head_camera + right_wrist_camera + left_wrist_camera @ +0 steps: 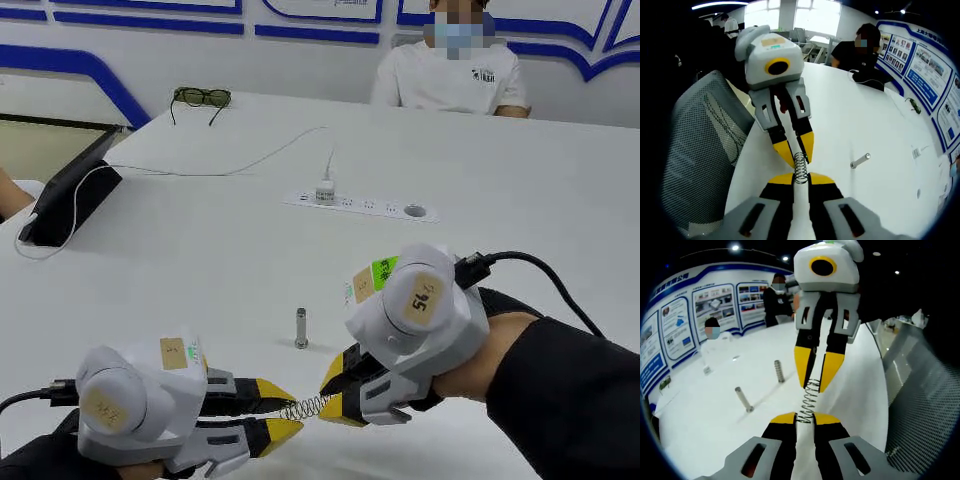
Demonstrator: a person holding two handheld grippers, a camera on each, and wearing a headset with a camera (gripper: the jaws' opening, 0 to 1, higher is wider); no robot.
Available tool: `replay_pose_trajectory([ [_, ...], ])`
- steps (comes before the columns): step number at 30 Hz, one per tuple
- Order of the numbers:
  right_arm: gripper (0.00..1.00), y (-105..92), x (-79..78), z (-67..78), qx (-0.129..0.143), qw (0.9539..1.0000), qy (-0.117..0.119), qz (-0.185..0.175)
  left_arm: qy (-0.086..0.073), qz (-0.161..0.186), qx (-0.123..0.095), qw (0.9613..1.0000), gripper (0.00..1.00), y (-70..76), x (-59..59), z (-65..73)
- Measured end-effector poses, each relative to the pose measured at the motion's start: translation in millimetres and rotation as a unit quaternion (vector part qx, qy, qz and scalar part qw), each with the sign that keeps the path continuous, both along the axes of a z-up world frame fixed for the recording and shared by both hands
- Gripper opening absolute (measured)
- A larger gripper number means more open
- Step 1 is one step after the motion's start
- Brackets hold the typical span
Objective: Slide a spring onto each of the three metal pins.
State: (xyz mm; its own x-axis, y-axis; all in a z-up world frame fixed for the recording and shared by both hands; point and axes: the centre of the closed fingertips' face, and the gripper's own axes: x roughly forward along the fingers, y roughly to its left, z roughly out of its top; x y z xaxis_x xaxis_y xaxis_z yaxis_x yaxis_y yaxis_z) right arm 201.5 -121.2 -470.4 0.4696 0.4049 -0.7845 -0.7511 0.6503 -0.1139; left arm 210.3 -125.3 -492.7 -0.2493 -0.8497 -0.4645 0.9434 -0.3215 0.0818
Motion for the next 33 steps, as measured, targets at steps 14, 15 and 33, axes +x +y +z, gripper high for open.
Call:
replay_pose_trajectory([
  [14,0.11,16.7,10.2,19.7,0.010,0.9994,-0.031,0.014,0.000,-0.006,-0.005,1.0000,0.12,-2.0,-3.6,2.8],
  [15,0.11,17.4,10.6,20.0,0.011,0.9993,-0.031,0.014,0.000,-0.006,-0.005,1.0000,0.12,-2.1,-3.8,2.9],
  [33,0.11,25.3,17.1,23.3,0.023,0.9987,-0.042,0.014,0.004,-0.010,-0.008,0.9999,0.12,-4.9,-7.5,4.4],
])
